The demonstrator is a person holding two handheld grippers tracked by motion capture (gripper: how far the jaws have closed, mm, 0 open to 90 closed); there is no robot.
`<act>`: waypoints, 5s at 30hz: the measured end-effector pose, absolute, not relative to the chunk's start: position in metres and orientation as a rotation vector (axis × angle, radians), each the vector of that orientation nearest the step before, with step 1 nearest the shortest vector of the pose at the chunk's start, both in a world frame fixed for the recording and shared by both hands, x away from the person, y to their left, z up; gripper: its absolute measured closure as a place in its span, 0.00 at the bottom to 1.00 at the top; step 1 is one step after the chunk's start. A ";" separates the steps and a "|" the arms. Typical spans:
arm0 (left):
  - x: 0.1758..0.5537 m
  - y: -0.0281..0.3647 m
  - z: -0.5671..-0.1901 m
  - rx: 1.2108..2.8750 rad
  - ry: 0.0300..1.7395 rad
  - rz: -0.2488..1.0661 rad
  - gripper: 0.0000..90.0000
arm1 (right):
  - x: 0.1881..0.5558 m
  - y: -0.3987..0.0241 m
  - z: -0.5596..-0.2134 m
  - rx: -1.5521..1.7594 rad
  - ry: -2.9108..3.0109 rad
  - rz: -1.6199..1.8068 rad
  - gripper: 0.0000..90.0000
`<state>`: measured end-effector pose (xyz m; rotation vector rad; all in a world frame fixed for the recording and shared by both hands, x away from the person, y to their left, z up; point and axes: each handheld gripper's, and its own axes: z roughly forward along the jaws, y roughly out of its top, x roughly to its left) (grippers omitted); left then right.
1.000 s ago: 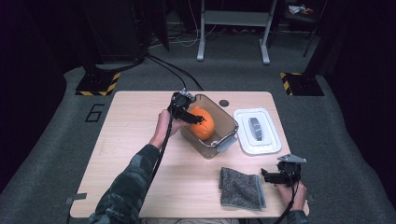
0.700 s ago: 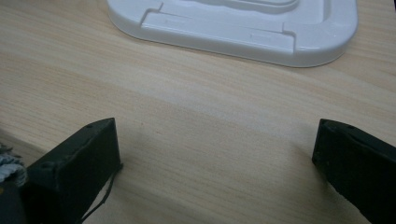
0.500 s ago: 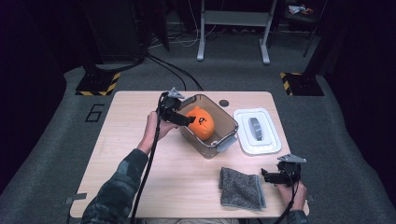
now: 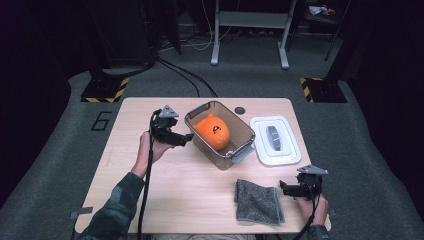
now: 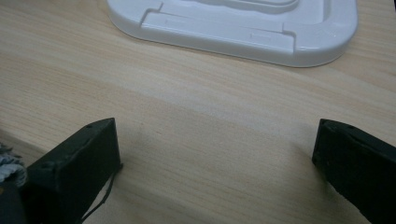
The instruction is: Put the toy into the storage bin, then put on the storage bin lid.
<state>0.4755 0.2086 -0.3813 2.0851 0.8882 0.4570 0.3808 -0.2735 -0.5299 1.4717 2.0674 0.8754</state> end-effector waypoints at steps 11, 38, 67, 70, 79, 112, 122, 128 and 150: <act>0.458 0.239 -0.420 2.080 0.958 0.495 0.14 | 0.381 -0.273 -0.530 1.472 2.067 0.875 0.00; 0.447 0.291 -0.530 2.104 1.168 0.507 0.00 | 0.382 -0.273 -0.530 1.458 2.084 0.881 0.00; 0.448 0.290 -0.530 2.097 1.184 0.515 0.00 | 0.401 -0.268 -0.499 1.458 2.166 0.863 0.01; 0.448 0.290 -0.530 2.096 1.185 0.513 0.00 | 0.407 -0.267 -0.492 1.442 2.171 0.865 0.01; 0.449 0.291 -0.530 2.098 1.186 0.513 0.00 | 0.429 -0.258 -0.471 1.416 2.162 0.893 0.02; 0.449 0.291 -0.530 2.091 1.202 0.520 0.00 | 0.528 -0.234 -0.475 1.482 2.111 0.784 0.37; 0.449 0.291 -0.530 2.091 1.204 0.521 0.00 | 0.542 -0.230 -0.485 1.502 2.129 0.778 0.56; 0.449 0.291 -0.530 2.093 1.202 0.522 0.00 | 0.545 -0.227 -0.486 1.519 2.127 0.772 0.66; 0.449 0.291 -0.530 2.091 1.203 0.522 0.00 | 0.543 -0.231 -0.482 1.511 2.112 0.803 0.75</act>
